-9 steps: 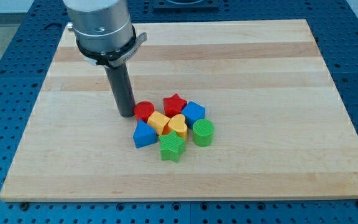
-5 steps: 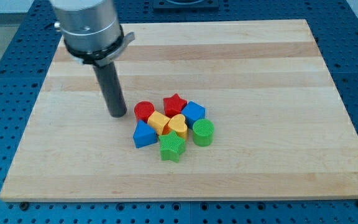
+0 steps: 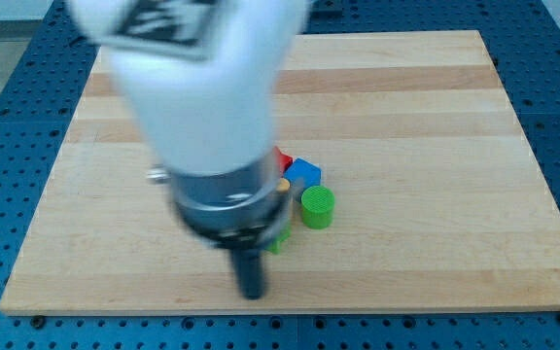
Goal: Push the green star left a bit
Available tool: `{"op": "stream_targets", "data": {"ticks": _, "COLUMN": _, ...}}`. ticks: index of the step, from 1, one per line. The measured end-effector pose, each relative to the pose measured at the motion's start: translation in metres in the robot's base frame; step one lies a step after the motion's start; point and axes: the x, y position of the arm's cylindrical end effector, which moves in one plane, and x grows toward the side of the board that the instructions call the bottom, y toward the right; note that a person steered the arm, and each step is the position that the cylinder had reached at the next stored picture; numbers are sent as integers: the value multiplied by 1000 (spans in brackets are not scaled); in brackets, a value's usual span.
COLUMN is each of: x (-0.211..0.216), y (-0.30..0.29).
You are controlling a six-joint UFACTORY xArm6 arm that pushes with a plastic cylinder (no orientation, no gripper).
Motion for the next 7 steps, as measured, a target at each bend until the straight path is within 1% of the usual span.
{"op": "stream_targets", "data": {"ticks": 1, "x": 0, "y": 78}}
{"op": "stream_targets", "data": {"ticks": 2, "x": -42, "y": 48}}
{"op": "stream_targets", "data": {"ticks": 3, "x": -50, "y": 1}}
{"op": "stream_targets", "data": {"ticks": 4, "x": -17, "y": -74}}
{"op": "stream_targets", "data": {"ticks": 5, "x": -17, "y": -107}}
{"op": "stream_targets", "data": {"ticks": 6, "x": -21, "y": -91}}
{"op": "stream_targets", "data": {"ticks": 7, "x": 3, "y": -59}}
